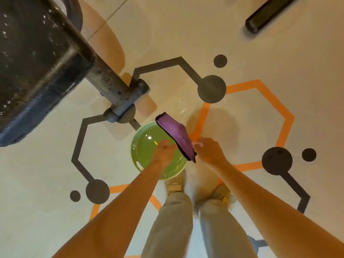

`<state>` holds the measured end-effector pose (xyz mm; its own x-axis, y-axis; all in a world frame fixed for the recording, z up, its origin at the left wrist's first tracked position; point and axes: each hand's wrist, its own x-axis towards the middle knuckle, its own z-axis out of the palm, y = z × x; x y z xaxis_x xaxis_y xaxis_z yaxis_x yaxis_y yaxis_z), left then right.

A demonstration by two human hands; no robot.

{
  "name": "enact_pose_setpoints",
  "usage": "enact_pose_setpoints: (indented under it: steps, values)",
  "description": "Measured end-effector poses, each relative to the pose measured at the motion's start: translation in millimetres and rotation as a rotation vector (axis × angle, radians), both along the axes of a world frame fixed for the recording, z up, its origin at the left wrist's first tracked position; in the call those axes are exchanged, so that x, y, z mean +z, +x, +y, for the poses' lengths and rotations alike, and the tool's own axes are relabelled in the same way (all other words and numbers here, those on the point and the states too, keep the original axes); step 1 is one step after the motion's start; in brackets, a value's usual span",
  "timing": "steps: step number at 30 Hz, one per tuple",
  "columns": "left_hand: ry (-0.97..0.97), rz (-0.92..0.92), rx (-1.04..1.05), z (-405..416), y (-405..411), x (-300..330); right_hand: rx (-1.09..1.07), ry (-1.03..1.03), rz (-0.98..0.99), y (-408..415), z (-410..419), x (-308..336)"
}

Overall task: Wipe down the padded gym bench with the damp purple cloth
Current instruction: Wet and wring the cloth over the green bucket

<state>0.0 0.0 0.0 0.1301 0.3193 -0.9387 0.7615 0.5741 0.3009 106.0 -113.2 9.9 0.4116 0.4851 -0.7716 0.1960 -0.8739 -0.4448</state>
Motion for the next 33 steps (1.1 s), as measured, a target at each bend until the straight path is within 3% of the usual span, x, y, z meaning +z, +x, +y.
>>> enact_pose_setpoints:
  steps: [7, 10, 14, 18, 22, 27, 30, 33]
  values:
    - [-0.009, 0.032, 0.104, -5.2, 17.4, -58.7, -0.209, 0.094, 0.095, 4.1, 31.5, -64.1]
    - [0.028, 0.012, 0.095, -6.6, 20.7, -63.9, -0.223, 0.135, 0.206, 8.6, 44.1, -71.3]
    - [0.092, -0.009, 0.148, -9.2, 14.4, -48.8, -0.22, 0.114, 0.127, 10.1, 40.2, -51.1]
    - [0.143, -0.045, 0.173, -13.0, 13.1, 0.4, -0.376, 0.077, 0.101, 16.5, 25.4, -10.4]
    - [0.169, -0.116, 0.144, -9.7, 18.7, 63.4, -0.386, 0.11, 0.136, 27.0, 17.5, 50.0]
    - [0.378, -0.277, -0.202, -12.0, 25.3, 159.5, -0.501, 0.165, 0.177, 36.1, 3.3, 153.1]
    - [0.538, -0.298, -0.273, -21.2, 35.3, 226.9, -0.827, 0.198, 0.298, 36.8, -7.9, 226.9]
    - [0.639, -0.364, -0.28, -34.9, 45.0, 292.6, -1.155, 0.149, 0.609, 35.4, -17.3, 292.8]
